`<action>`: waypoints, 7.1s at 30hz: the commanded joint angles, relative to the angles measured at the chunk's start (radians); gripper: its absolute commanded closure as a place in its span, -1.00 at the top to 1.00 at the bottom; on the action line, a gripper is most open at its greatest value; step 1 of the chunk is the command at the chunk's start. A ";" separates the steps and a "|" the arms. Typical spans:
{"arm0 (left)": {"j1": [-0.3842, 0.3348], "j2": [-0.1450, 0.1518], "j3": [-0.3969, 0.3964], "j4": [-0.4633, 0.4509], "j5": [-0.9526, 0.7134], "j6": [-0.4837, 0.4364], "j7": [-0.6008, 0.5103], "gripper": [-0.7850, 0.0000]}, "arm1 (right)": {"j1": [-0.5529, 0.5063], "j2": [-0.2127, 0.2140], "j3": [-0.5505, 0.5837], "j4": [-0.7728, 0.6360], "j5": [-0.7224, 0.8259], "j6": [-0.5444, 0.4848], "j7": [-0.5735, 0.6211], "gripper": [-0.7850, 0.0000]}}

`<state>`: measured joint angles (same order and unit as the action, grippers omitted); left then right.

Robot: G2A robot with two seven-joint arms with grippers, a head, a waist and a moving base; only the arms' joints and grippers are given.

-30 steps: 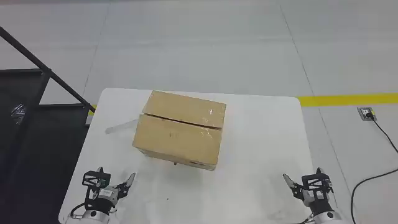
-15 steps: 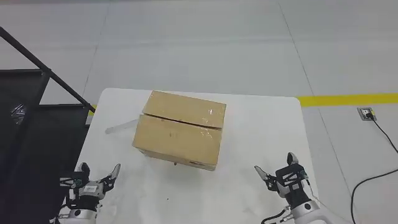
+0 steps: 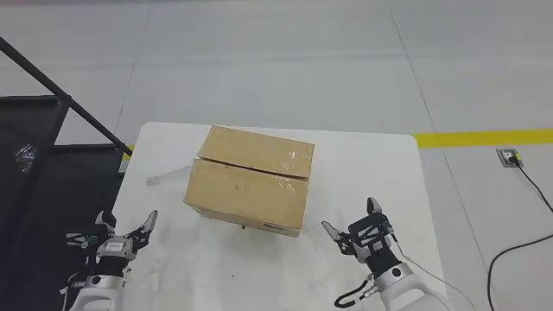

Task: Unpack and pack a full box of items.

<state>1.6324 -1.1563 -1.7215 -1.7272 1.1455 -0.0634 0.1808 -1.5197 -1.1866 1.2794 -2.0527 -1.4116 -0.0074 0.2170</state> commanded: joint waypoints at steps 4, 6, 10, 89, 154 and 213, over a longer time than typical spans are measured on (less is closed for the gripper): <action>-0.071 -0.002 0.012 0.037 -0.011 0.005 -0.030 1.00 | 0.007 -0.003 0.030 0.010 0.229 -0.097 -0.007 1.00; -0.120 -0.003 0.030 0.068 -0.002 -0.001 -0.039 1.00 | 0.048 -0.005 0.040 0.033 0.318 -0.123 0.037 1.00; -0.217 -0.006 0.072 0.147 0.011 -0.022 -0.044 1.00 | 0.157 -0.014 0.013 0.109 0.515 -0.191 0.136 1.00; -0.068 0.029 0.058 0.090 0.291 -0.506 0.109 1.00 | 0.566 0.011 -0.125 0.379 1.481 -0.190 0.654 1.00; -0.046 0.038 0.093 0.117 0.303 -0.478 0.181 1.00 | 1.041 -0.174 -0.427 0.958 1.331 -0.103 -0.032 1.00; 0.088 0.047 -0.072 0.004 0.138 -0.384 0.285 1.00 | 1.280 -0.423 -0.559 1.523 1.582 -0.301 0.592 1.00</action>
<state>1.7196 -1.1091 -1.7928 -1.7228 1.2844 -0.4470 0.4670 -0.2427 -1.6042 0.7256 -0.5370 0.1749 -0.3212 0.8157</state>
